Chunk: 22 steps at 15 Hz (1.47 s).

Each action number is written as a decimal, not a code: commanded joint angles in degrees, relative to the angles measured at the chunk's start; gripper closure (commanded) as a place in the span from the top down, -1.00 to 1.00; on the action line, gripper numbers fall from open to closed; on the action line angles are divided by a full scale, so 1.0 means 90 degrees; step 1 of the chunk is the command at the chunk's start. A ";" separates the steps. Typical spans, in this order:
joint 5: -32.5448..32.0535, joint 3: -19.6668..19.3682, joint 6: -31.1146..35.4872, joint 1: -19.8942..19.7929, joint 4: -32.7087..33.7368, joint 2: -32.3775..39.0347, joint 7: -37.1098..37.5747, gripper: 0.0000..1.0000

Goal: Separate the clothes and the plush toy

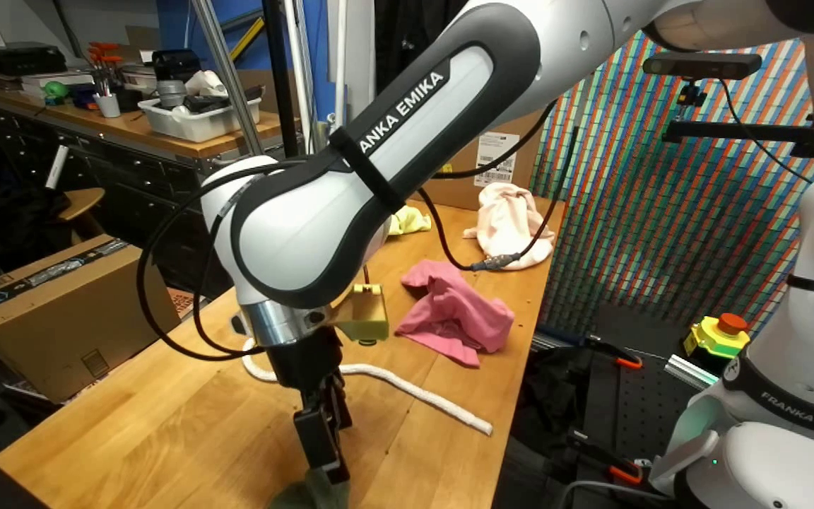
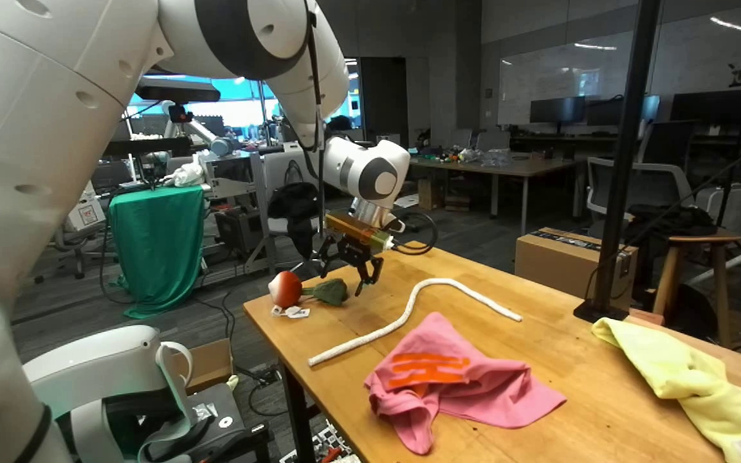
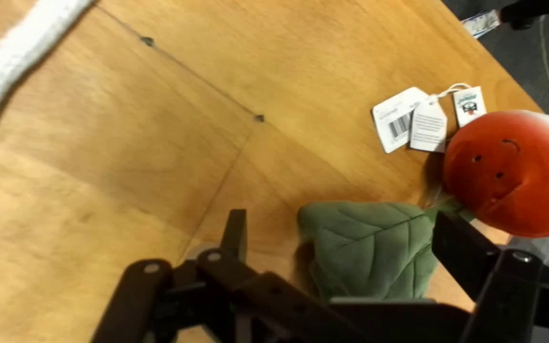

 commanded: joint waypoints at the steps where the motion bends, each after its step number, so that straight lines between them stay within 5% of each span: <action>1: -0.0386 -0.0208 -0.0097 0.0068 0.0068 -0.0451 0.0457 1.00; 15: -0.0426 -0.0641 -0.1496 -0.0458 -0.0606 -0.3755 0.1228 1.00; 22: -0.0215 -0.1039 -0.1568 -0.0701 -0.2099 -0.5721 0.0898 1.00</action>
